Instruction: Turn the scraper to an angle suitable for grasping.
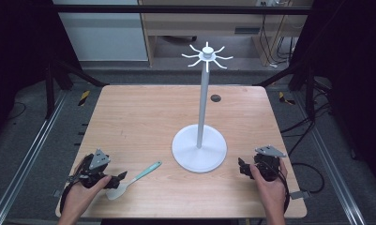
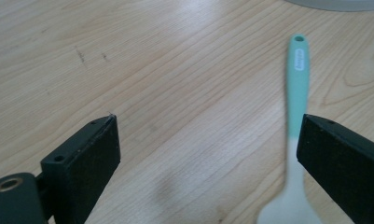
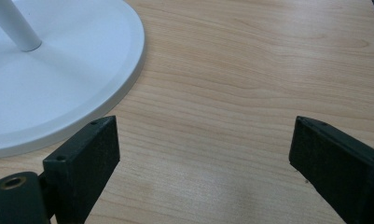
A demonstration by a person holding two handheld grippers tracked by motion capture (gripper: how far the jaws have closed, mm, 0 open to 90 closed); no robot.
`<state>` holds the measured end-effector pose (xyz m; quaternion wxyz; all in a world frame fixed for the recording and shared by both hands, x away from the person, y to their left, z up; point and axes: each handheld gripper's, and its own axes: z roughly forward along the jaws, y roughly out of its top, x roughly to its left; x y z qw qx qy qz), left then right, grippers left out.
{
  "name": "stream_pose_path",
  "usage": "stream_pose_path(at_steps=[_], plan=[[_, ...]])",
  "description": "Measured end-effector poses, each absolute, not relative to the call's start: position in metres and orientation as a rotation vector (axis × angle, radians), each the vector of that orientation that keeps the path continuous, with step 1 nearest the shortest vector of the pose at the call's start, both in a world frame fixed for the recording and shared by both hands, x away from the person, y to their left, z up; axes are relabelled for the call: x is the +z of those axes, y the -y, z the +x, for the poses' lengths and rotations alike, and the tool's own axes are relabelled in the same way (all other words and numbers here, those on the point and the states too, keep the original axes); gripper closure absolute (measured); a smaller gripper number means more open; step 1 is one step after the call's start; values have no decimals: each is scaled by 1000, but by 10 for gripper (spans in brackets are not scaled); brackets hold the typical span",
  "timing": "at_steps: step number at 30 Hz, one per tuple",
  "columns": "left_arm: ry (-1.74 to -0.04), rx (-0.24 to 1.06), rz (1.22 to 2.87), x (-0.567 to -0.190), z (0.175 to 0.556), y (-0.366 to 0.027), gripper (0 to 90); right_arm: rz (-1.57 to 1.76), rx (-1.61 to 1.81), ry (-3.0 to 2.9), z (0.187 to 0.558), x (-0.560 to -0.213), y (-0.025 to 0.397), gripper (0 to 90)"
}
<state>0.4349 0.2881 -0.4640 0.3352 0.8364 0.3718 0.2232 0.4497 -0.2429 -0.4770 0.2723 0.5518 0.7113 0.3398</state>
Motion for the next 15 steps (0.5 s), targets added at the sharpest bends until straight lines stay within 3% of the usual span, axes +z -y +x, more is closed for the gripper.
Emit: stream_pose_path(at_steps=[7,15], plan=[[-890,573,2238,-454,431,-264,61,1470,914,-1938,450,-477,238,83],[-830,480,2335,-432,444,-224,60,1435,890,-1972,451,-476,228,81]])
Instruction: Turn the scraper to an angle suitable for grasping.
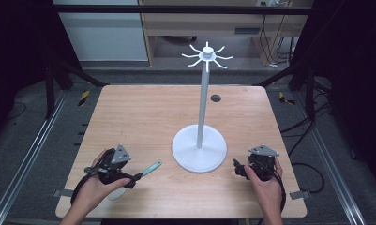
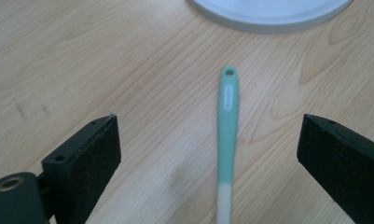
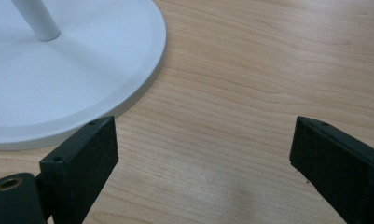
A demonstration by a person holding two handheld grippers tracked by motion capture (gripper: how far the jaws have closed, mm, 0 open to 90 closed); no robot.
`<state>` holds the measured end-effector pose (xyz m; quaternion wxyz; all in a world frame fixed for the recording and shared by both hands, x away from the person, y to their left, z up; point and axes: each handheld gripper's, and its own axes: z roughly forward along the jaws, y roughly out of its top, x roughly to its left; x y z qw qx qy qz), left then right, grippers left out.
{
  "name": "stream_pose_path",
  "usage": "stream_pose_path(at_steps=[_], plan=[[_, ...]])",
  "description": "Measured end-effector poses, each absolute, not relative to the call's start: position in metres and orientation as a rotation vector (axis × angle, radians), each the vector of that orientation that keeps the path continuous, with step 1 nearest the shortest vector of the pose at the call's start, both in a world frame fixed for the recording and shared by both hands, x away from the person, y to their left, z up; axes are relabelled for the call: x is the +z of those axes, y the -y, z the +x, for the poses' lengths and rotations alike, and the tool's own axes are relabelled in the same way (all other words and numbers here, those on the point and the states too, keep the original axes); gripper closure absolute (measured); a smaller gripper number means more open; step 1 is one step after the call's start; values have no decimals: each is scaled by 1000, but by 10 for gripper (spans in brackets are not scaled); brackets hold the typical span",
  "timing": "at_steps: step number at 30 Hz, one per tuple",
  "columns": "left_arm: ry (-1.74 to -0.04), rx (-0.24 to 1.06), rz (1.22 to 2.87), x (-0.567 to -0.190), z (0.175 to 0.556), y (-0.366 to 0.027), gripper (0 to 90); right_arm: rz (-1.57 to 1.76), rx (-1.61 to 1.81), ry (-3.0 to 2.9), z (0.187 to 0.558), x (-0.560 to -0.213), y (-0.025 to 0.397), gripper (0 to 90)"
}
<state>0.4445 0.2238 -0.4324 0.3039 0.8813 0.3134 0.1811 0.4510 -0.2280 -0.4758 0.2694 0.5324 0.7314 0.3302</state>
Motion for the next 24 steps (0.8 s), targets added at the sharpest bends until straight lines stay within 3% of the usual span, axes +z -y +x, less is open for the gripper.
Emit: stream_pose_path(at_steps=[18,24], plan=[[-835,371,2694,-421,497,-175,166,1282,891,-1993,448,-463,211,72],[-832,211,2780,-433,505,-158,189,1304,895,-1985,447,-463,214,71]])
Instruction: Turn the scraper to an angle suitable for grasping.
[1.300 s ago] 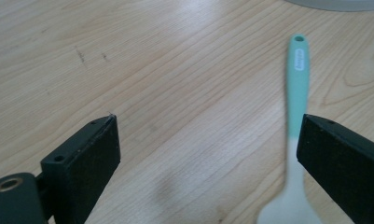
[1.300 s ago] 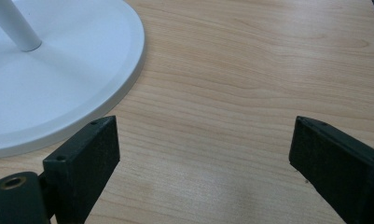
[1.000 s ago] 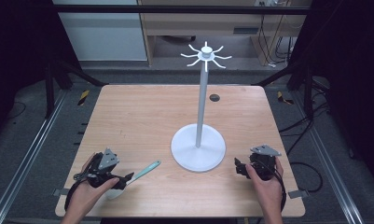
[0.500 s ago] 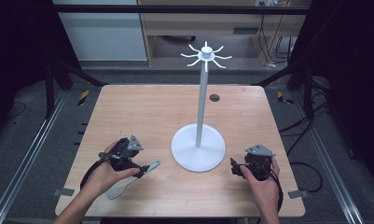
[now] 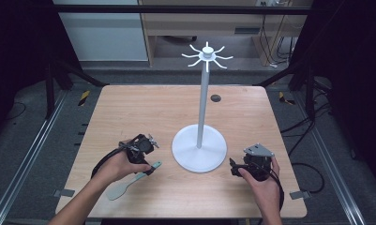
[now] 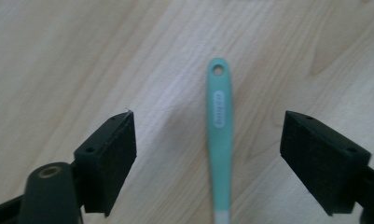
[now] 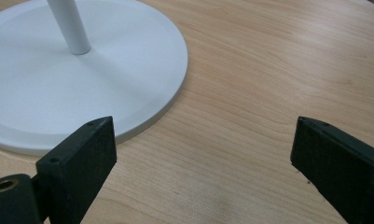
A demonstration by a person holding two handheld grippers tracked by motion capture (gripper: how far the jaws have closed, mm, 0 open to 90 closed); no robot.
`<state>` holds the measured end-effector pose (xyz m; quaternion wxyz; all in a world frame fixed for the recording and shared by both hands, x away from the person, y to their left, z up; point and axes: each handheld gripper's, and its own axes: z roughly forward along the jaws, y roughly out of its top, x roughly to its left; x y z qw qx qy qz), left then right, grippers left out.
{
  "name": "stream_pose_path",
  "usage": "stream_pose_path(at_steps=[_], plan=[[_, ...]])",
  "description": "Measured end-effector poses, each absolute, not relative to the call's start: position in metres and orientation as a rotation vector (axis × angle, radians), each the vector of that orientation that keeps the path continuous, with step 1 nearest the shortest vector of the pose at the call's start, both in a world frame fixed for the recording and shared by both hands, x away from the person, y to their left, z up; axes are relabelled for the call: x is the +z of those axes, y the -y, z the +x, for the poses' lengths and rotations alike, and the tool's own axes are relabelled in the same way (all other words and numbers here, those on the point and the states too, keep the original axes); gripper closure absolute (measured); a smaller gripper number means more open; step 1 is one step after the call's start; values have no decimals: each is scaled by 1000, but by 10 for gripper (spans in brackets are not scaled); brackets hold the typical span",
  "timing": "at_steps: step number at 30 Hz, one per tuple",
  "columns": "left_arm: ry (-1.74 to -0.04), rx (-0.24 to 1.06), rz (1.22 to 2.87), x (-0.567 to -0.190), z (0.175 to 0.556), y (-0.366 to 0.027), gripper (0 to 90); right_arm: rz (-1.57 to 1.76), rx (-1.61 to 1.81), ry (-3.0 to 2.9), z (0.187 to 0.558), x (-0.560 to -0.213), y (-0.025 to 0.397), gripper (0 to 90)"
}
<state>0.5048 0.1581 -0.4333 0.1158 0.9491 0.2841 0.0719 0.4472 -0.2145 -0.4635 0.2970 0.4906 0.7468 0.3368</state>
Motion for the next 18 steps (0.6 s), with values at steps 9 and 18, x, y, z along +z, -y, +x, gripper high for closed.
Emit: stream_pose_path(at_steps=[9,18], plan=[[-832,157,2812,-446,512,-155,278,1325,882,-1990,455,-466,217,72],[-845,140,2802,-453,514,-151,403,1333,879,-1993,452,-466,219,72]])
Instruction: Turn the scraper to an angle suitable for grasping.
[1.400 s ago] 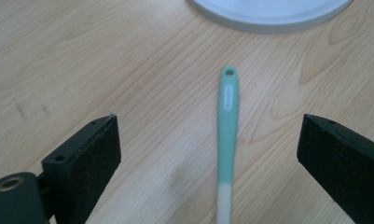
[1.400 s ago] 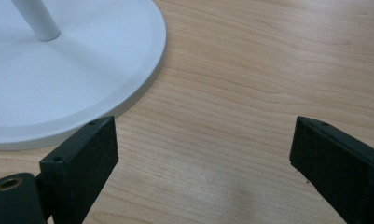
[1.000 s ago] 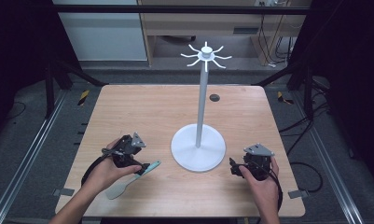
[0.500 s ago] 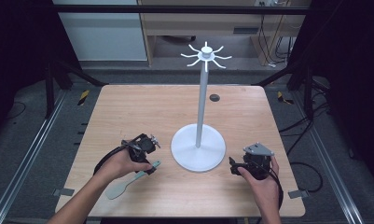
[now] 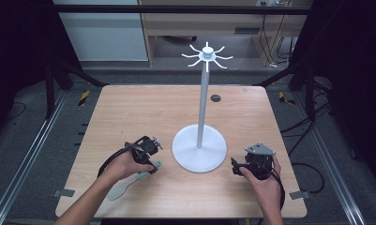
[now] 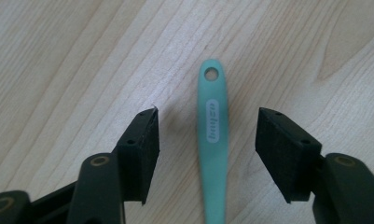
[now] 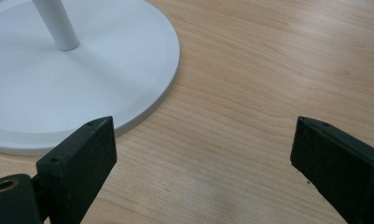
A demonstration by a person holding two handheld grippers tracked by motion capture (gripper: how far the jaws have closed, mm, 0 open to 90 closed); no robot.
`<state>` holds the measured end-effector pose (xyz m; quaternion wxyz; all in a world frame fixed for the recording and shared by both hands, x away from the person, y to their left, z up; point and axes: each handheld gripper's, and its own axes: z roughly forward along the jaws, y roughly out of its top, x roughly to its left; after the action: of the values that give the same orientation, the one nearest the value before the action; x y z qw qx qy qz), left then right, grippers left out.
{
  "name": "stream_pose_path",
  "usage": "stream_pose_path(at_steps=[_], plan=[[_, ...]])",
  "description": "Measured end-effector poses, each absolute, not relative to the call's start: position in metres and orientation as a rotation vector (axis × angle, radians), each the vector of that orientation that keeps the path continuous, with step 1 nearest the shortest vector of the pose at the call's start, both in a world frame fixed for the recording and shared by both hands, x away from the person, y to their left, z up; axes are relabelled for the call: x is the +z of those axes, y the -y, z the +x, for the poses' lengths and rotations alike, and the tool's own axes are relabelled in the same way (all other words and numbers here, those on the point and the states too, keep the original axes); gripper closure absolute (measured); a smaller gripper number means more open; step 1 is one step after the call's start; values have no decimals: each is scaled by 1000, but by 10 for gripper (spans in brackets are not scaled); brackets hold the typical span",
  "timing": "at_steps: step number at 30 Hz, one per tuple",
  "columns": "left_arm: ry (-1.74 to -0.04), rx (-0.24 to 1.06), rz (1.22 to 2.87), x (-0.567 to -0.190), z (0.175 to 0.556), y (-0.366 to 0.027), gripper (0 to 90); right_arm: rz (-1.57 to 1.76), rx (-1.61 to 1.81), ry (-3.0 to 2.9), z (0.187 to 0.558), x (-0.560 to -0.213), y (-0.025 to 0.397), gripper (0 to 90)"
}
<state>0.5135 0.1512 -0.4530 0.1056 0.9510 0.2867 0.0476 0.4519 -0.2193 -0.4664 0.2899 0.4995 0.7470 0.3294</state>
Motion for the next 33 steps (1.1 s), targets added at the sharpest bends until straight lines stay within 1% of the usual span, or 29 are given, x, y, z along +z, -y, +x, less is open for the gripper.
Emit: stream_pose_path(at_steps=[4,5,6,11,26,31,33], plan=[[-836,134,2824,-456,514,-149,446,1344,876,-1993,453,-467,219,73],[-833,126,2830,-456,514,-149,477,1344,877,-1995,453,-467,219,73],[-836,123,2832,-456,514,-149,477,1344,877,-1995,453,-467,219,73],[-837,118,2840,-459,515,-146,534,1345,880,-2000,453,-467,219,74],[-854,98,2857,-463,521,-147,640,1351,880,-2006,453,-467,219,75],[-849,84,2855,-463,520,-145,722,1353,883,-2004,452,-467,220,76],[-854,75,2856,-462,520,-145,727,1355,883,-2003,452,-467,220,76]])
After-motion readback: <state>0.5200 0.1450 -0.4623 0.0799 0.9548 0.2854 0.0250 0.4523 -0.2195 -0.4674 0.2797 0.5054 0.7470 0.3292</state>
